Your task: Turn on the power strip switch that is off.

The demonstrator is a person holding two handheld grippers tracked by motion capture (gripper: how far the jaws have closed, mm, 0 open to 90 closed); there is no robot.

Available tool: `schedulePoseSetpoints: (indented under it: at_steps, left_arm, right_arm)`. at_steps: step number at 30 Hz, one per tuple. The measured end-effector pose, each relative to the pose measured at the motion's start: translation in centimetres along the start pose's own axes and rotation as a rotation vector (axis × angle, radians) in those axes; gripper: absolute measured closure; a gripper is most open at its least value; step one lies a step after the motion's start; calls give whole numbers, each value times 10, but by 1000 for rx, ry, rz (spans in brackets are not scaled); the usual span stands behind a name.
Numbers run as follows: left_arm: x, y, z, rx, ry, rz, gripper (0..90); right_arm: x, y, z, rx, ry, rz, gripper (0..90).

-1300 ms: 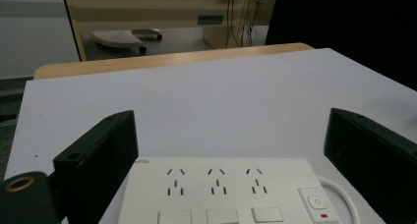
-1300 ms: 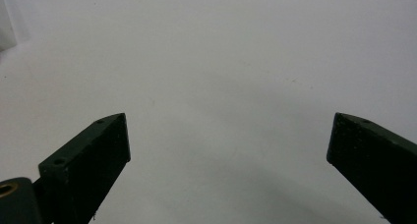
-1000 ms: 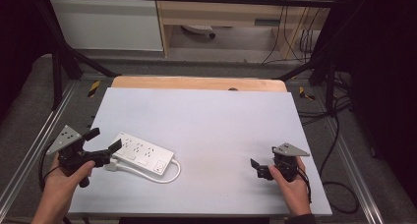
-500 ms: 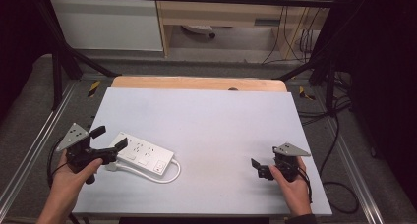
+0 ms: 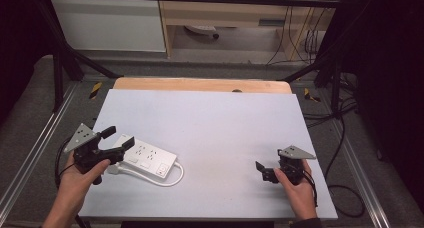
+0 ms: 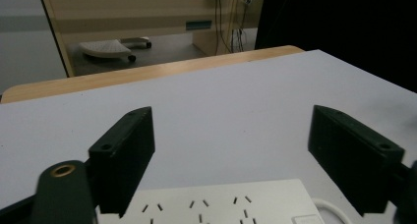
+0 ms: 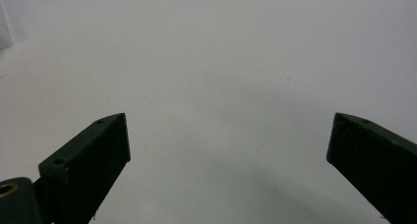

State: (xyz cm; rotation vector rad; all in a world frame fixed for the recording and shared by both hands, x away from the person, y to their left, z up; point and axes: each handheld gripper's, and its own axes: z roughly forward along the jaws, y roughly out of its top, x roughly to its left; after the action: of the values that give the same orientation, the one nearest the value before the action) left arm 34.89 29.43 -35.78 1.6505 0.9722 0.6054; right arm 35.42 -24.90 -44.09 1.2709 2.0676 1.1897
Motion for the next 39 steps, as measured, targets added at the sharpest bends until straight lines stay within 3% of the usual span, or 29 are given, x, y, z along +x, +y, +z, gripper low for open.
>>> schedulePoseSetpoints:
  at_steps: [4,13,20,25,39]
  left_arm:
    - [-4,1,3,8,-9,12,283]
    - [-7,-1,8,33,-49,-2,442]
    - [-6,-5,12,75,-47,9,551]
    - [-5,-10,16,99,-55,-5,606]
    - [-1,-18,22,134,-58,14,769]
  right_arm:
    - [0,0,0,1,-1,-1,31]
    - [0,0,-1,7,-9,-7,31]
    - [0,0,-1,7,-9,-6,31]
    - [-1,0,-1,8,-9,-9,31]
    - [-1,0,-1,10,-10,-5,32]
